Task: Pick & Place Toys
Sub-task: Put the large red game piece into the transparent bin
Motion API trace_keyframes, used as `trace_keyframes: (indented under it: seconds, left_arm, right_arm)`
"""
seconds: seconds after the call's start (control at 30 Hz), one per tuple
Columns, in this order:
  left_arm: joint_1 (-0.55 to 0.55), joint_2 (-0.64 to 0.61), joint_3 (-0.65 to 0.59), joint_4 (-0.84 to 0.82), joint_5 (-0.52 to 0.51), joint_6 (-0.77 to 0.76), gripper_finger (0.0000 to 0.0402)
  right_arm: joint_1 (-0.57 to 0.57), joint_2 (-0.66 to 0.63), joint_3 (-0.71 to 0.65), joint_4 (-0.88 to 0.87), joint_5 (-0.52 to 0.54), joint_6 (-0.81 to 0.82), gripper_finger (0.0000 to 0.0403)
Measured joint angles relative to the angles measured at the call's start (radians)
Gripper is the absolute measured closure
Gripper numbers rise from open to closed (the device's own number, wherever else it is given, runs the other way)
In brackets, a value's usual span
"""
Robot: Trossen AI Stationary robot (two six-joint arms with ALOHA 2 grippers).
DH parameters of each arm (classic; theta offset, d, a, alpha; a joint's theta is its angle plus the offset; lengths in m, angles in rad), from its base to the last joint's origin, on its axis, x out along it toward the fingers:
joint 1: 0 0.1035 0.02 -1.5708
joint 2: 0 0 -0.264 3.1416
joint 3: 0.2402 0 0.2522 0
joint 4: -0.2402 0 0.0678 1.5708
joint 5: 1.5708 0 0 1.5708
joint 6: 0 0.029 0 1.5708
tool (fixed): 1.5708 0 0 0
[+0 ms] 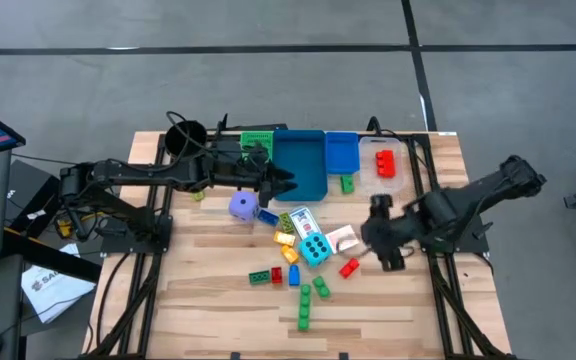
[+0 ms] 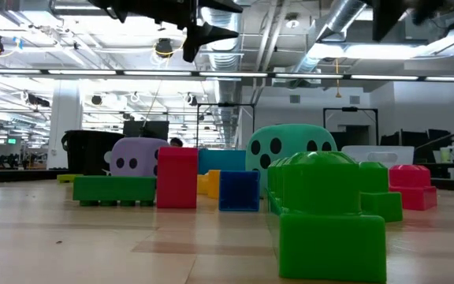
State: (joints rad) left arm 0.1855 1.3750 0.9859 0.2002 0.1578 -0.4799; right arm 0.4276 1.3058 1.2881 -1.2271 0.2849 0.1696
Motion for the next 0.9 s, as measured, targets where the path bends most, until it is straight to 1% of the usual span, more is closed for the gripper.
trace_keyframes:
  seconds: [0.07, 0.13, 0.2, 0.27, 0.43, 0.6, 0.67, 0.83, 0.9]
  left_arm:
    - [-0.014, 0.000, 0.000, 0.002, 0.000, -0.025, 0.0199]
    - [-0.027, 0.000, 0.000, 0.002, 0.001, -0.064, 0.0199]
    - [-0.039, 0.000, 0.000, 0.002, 0.000, -0.095, 0.0199]
    - [-0.051, 0.000, 0.000, 0.001, 0.000, -0.103, 0.0198]
    - [-0.082, 0.000, 0.000, 0.001, 0.000, -0.103, 0.0199]
    - [-0.104, 0.000, 0.000, 0.001, 0.001, -0.102, 0.0201]
    - [-0.110, 0.000, 0.000, 0.000, 0.001, -0.102, 0.0201]
    - [-0.114, 0.000, 0.000, 0.001, 0.001, -0.102, 0.0201]
    - [-0.114, 0.000, 0.000, 0.001, 0.001, -0.102, 0.0199]
  right_arm:
    - [0.005, 0.022, -0.031, 0.045, -0.014, -0.098, 0.0097]
    - [0.000, 0.037, -0.067, 0.148, -0.083, -0.169, 0.0097]
    - [-0.001, 0.050, -0.109, 0.222, -0.137, -0.200, 0.0097]
    - [0.001, 0.072, -0.141, 0.306, -0.156, -0.203, 0.0097]
    - [-0.003, 0.143, -0.167, 0.334, -0.166, -0.166, 0.0097]
    - [-0.016, 0.236, -0.168, 0.350, -0.256, -0.153, 0.0097]
    - [-0.017, 0.276, -0.168, 0.355, -0.265, -0.153, 0.0097]
    - [-0.019, 0.367, -0.168, 0.362, -0.266, -0.204, 0.0097]
    - [-0.030, 0.405, -0.167, 0.375, -0.294, -0.222, 0.0097]
